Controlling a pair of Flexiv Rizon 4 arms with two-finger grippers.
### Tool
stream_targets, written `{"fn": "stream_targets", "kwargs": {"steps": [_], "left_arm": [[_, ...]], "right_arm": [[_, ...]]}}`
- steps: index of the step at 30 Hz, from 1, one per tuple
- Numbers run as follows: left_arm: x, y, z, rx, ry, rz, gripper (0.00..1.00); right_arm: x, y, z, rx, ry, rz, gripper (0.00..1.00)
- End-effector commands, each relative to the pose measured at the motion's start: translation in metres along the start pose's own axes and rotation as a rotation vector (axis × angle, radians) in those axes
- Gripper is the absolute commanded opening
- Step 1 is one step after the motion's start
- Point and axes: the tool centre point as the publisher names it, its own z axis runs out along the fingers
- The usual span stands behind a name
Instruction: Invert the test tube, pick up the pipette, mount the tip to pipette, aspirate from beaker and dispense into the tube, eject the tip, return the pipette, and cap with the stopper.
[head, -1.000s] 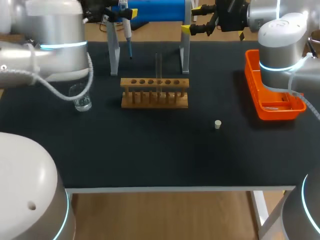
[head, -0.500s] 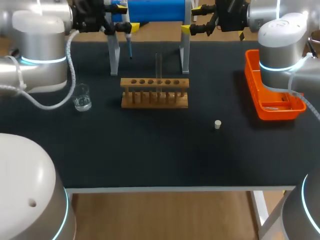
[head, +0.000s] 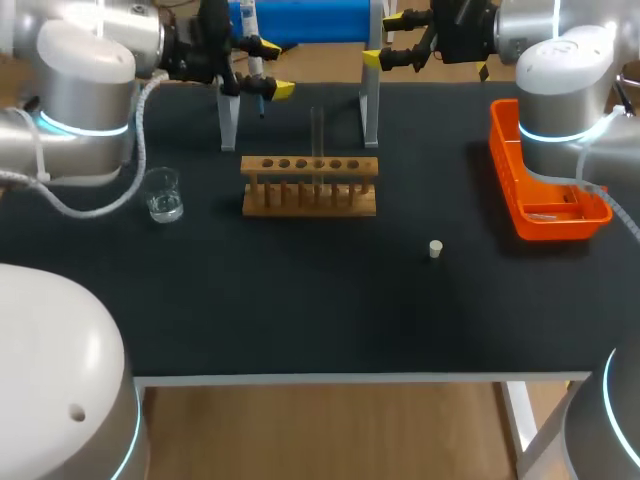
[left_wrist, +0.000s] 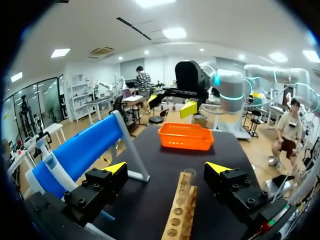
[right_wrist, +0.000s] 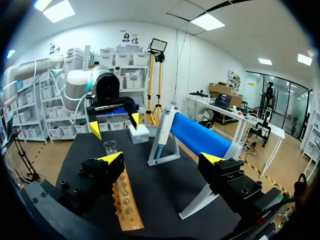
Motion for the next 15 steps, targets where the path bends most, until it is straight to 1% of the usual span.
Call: {"fn": "stream_targets", "kwargs": {"steps": [1,13,15], "left_arm": [[-0.0079,-0.0040,-0.0004,-0.021,0.107,-0.002,1.00],[-0.0079,-0.0040,-0.0004,-0.021,0.107,-0.002,1.00],[-0.0074,-0.0013,0.0040,-0.024,0.114,0.002,1.00]], "right_arm": [[-0.0006,0.0003,-0.0007,0.003,0.003,0.000,1.00],[-0.0006,0.0003,-0.0007,0.003,0.003,0.000,1.00],[-0.0006,0.0003,-0.0007,0.003,0.003,0.000,1.00]]}}
